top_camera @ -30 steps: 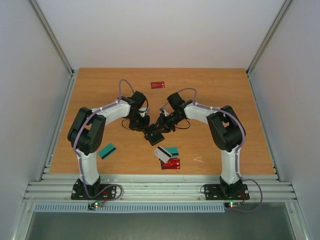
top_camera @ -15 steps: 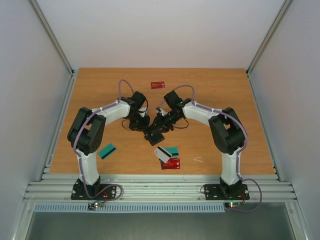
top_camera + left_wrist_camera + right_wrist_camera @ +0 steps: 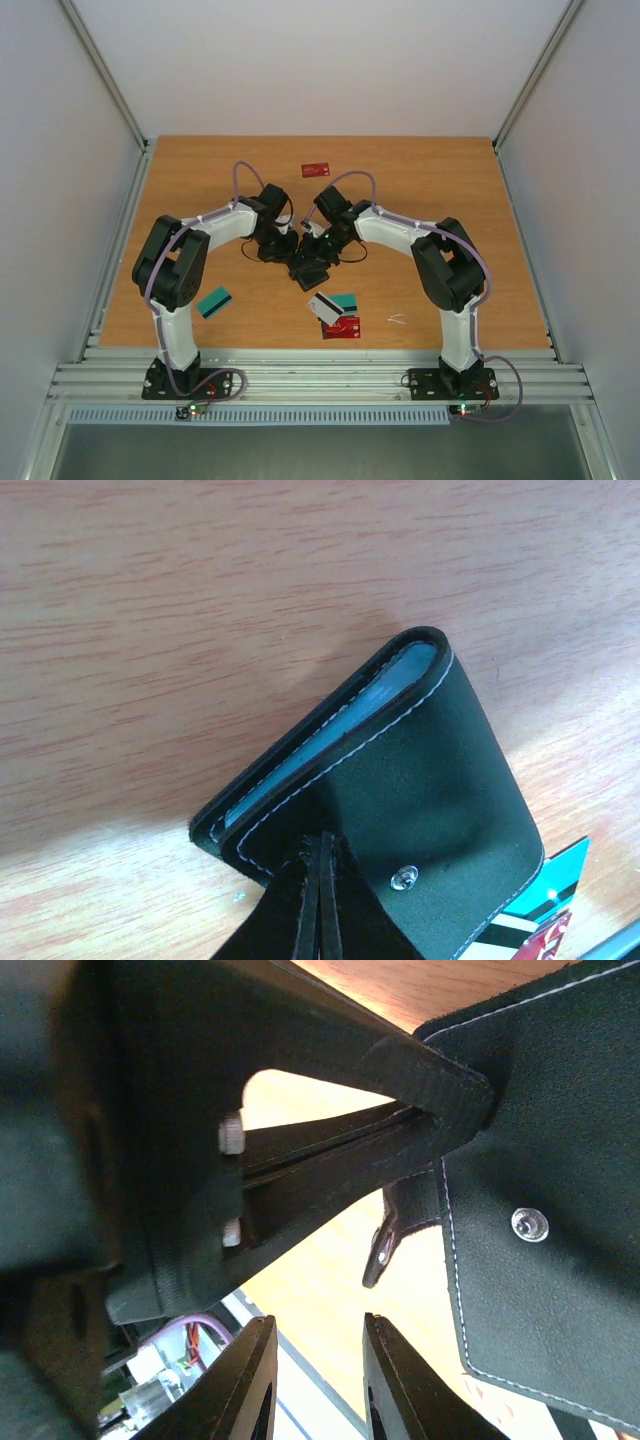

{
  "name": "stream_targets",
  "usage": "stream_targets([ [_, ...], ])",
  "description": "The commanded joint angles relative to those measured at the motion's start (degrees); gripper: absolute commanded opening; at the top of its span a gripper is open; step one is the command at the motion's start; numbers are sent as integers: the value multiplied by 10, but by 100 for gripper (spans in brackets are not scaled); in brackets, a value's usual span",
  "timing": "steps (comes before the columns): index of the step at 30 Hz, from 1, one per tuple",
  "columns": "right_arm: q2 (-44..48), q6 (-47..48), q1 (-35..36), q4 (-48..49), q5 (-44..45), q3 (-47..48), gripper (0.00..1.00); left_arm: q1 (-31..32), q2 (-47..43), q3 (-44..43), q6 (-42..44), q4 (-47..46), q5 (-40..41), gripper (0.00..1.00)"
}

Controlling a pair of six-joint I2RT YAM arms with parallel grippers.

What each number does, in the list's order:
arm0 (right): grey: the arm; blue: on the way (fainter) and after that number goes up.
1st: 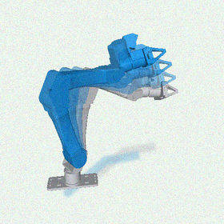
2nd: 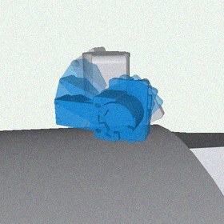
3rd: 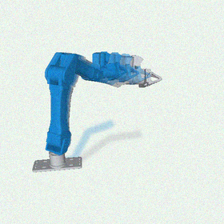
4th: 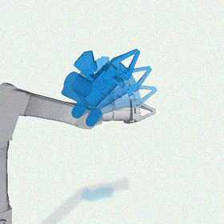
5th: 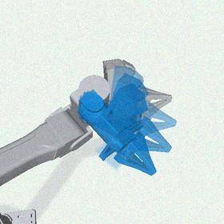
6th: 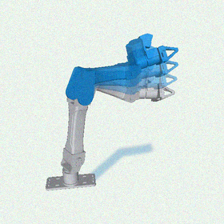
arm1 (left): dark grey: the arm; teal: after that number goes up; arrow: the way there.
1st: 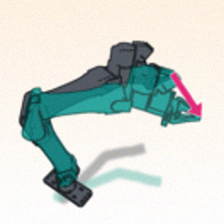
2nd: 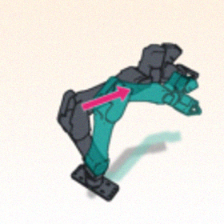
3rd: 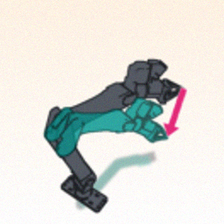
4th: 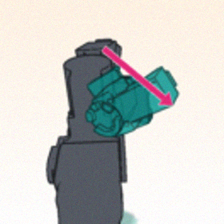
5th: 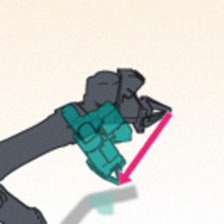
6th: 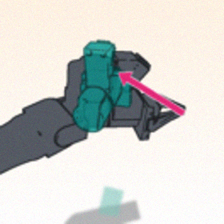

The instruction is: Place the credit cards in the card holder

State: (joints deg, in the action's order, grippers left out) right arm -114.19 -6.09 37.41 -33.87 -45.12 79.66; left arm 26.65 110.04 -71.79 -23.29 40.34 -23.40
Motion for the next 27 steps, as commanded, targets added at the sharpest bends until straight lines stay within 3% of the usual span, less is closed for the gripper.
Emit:
stream_targets([
  [1,-14,3,9,17,29,1,26,-2,7,25,-14,-43,-18,0],
  [27,-45,-19,9,32,57,16,20,-11,0,39,-1,-47,-28,0],
])
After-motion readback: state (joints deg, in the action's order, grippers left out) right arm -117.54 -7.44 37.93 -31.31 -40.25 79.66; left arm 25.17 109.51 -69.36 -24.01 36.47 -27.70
